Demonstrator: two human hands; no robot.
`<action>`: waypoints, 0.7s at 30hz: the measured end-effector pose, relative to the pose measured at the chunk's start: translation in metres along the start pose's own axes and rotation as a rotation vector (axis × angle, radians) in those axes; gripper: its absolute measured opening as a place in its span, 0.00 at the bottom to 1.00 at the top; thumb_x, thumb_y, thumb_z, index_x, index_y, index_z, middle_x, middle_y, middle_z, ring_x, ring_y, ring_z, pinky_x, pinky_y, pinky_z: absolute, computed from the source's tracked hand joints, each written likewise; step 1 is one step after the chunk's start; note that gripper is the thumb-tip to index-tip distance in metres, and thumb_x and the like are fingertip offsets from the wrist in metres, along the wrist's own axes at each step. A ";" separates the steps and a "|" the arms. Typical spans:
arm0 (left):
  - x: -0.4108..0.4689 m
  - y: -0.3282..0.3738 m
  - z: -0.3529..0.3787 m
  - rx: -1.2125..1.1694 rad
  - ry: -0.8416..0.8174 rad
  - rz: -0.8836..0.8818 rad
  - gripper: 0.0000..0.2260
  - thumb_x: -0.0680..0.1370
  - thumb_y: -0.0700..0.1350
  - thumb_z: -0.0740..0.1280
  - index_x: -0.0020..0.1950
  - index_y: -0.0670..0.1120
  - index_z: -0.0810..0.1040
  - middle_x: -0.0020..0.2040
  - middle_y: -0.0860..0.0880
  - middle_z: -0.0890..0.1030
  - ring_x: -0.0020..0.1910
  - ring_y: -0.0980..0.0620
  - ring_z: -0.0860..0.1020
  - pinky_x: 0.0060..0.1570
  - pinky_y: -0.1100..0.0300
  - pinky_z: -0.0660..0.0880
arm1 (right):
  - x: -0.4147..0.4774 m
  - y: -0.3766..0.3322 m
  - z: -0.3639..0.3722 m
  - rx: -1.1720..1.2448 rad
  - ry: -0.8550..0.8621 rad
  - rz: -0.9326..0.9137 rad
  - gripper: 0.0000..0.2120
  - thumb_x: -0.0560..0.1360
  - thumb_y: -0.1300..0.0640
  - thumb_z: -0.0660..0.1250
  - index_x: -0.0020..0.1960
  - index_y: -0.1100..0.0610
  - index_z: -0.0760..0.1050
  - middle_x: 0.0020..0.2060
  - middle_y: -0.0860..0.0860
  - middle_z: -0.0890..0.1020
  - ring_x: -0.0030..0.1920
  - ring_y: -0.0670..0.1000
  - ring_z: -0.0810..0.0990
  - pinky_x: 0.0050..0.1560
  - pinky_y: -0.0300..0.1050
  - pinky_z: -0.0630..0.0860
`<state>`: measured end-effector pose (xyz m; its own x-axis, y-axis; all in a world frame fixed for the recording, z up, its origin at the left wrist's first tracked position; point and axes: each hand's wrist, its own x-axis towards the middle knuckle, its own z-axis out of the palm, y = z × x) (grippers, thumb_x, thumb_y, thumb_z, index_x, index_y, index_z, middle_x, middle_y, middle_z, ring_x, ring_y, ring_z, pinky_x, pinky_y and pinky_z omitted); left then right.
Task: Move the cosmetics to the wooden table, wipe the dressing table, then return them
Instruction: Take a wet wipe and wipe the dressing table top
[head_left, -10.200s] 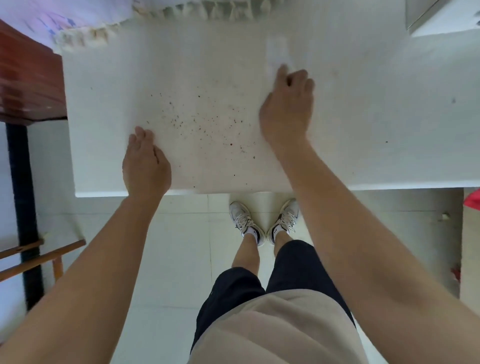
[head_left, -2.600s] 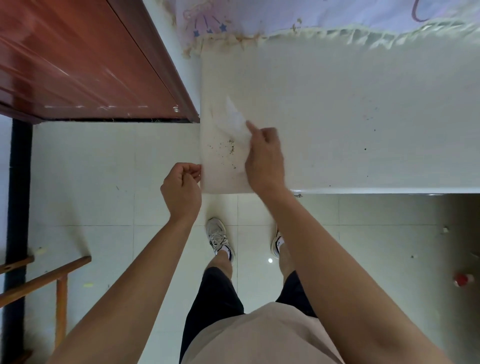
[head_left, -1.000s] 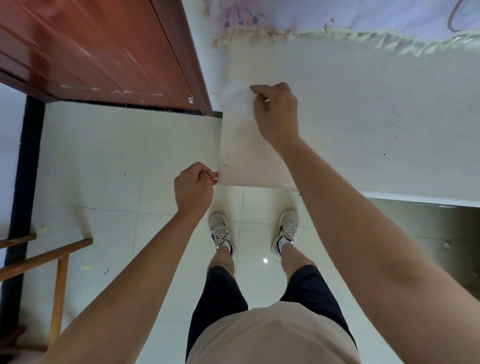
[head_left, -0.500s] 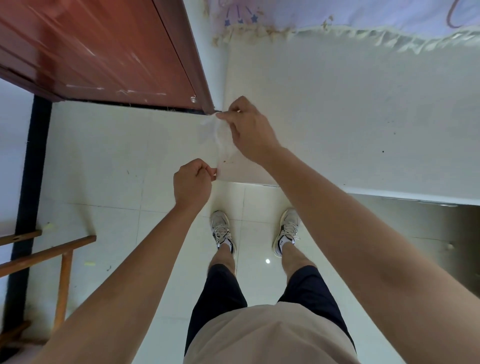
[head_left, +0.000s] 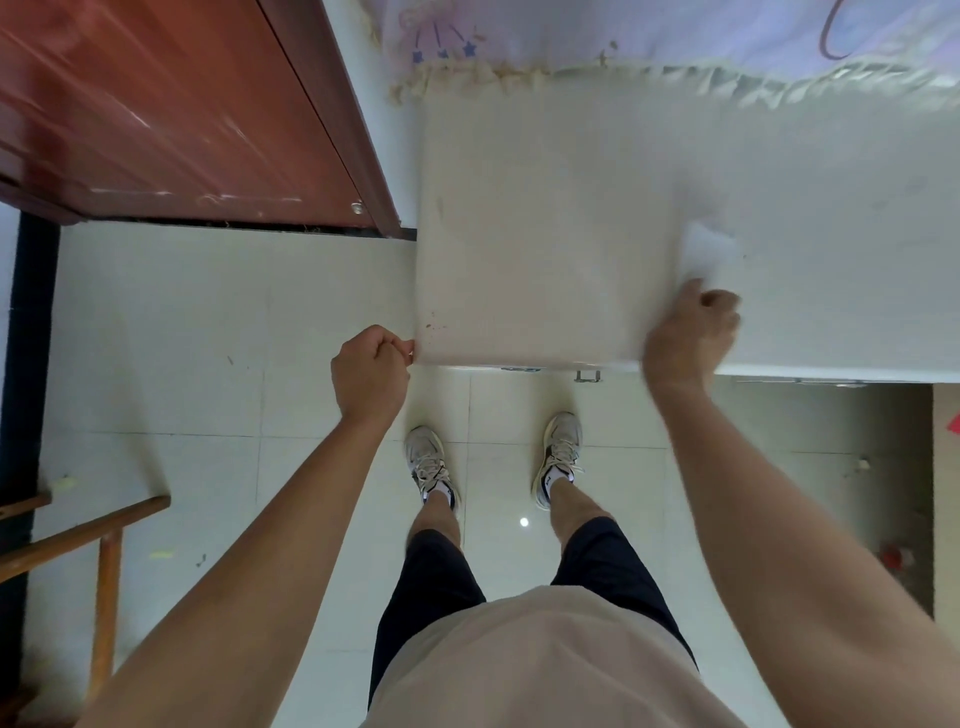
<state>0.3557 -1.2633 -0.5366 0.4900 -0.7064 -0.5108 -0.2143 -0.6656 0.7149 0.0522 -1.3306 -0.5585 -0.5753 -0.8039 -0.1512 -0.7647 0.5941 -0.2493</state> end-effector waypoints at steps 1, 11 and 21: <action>0.000 0.000 0.000 -0.004 0.001 -0.004 0.16 0.72 0.33 0.55 0.31 0.48 0.75 0.36 0.56 0.83 0.39 0.58 0.84 0.43 0.46 0.82 | -0.018 -0.019 0.005 0.019 -0.005 -0.125 0.13 0.80 0.45 0.58 0.50 0.55 0.73 0.45 0.55 0.78 0.46 0.54 0.76 0.47 0.50 0.68; 0.017 -0.002 -0.036 0.200 0.083 0.032 0.16 0.75 0.34 0.55 0.51 0.46 0.79 0.53 0.52 0.80 0.55 0.49 0.78 0.50 0.58 0.73 | -0.146 -0.151 0.053 0.014 -0.535 -1.076 0.16 0.79 0.64 0.59 0.65 0.60 0.75 0.54 0.58 0.76 0.51 0.60 0.77 0.53 0.50 0.73; 0.019 0.022 -0.007 0.106 -0.144 -0.026 0.19 0.79 0.40 0.55 0.67 0.49 0.74 0.66 0.50 0.75 0.64 0.49 0.73 0.61 0.57 0.70 | -0.026 -0.031 -0.019 0.466 0.048 -0.313 0.17 0.82 0.63 0.56 0.69 0.60 0.73 0.58 0.61 0.71 0.49 0.51 0.74 0.53 0.30 0.65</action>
<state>0.3660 -1.2895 -0.5273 0.3724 -0.7108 -0.5967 -0.2950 -0.7003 0.6501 0.0854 -1.3274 -0.5284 -0.3626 -0.9311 0.0390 -0.6982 0.2437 -0.6731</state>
